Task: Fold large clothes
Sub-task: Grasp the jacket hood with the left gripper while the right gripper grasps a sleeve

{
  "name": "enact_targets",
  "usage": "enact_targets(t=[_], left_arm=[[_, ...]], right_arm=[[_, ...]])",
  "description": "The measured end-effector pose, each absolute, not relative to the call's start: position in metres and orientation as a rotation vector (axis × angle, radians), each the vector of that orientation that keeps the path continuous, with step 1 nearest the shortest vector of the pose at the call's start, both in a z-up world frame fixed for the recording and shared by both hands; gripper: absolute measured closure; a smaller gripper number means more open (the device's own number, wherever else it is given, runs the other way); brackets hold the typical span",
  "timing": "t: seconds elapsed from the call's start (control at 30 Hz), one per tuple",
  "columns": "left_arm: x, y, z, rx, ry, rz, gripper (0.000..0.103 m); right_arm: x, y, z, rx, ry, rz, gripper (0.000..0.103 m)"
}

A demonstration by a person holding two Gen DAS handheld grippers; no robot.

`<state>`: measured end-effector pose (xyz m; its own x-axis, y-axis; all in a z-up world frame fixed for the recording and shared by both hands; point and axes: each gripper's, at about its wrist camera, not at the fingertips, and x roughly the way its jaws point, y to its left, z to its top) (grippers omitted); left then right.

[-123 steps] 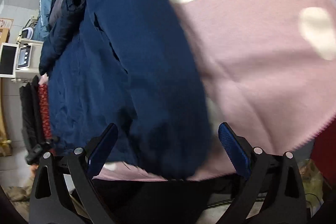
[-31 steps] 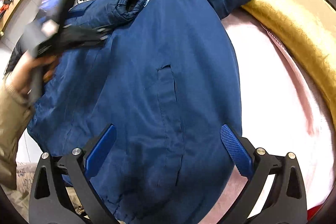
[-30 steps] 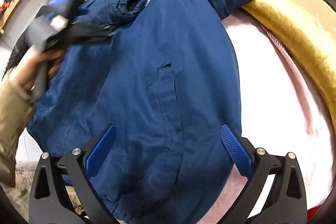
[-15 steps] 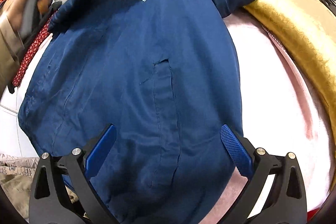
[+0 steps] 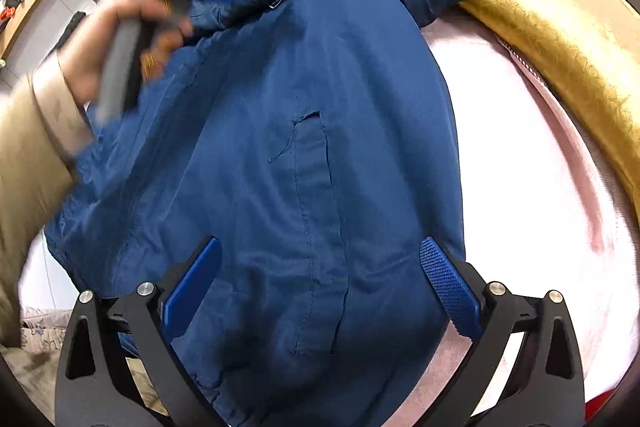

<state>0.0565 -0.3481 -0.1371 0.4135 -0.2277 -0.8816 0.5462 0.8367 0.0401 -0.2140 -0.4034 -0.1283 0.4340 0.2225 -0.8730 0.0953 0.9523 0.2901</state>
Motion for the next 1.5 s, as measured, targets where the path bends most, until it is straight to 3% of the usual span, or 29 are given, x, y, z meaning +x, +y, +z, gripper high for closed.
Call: enact_targets(t=[0.23, 0.4, 0.53, 0.7, 0.83, 1.0, 1.2, 1.3, 1.33, 1.4, 1.43, 1.5], left_arm=[[0.007, -0.324, -0.113, 0.286, 0.956, -0.55, 0.006], [-0.047, -0.285, -0.122, 0.425, 0.896, -0.424, 0.006], [-0.068, -0.267, -0.154, 0.538, 0.96, -0.358, 0.006], [-0.052, -0.238, -0.177, 0.325, 1.112, -0.371, 0.005], [-0.04, -0.239, -0.179, 0.339, 1.18, -0.38, 0.005], [-0.029, -0.24, -0.18, 0.331, 1.199, -0.388, 0.005], [-0.019, -0.242, -0.182, 0.339, 1.226, -0.388, 0.005], [-0.01, -0.242, -0.183, 0.338, 1.228, -0.401, 0.005], [-0.012, -0.241, -0.185, 0.336, 1.222, -0.405, 0.005], [-0.012, -0.241, -0.185, 0.334, 1.213, -0.403, 0.005], [-0.017, -0.24, -0.185, 0.334, 1.211, -0.4, 0.005], [-0.022, -0.24, -0.187, 0.334, 1.208, -0.397, 0.004]], right_arm=[[-0.21, -0.422, -0.117, 0.354, 1.075, 0.095, 0.005], [-0.19, -0.432, -0.096, 0.293, 1.014, 0.06, 0.005], [-0.146, -0.442, -0.069, 0.182, 0.977, -0.012, 0.005], [-0.06, -0.454, -0.029, 0.048, 0.924, -0.113, 0.005], [0.014, -0.473, -0.013, -0.06, 0.939, -0.275, 0.005], [0.093, -0.519, -0.054, -0.127, 1.128, -0.482, 0.005], [0.101, -0.557, -0.101, -0.163, 1.294, -0.6, 0.006], [0.099, -0.559, -0.104, -0.16, 1.271, -0.593, 0.028], [0.097, -0.556, -0.103, -0.157, 1.258, -0.575, 0.044], [0.099, -0.551, -0.098, -0.161, 1.244, -0.559, 0.062], [0.099, -0.55, -0.094, -0.157, 1.228, -0.555, 0.076], [0.095, -0.555, -0.075, -0.064, 1.169, -0.543, 0.085]])
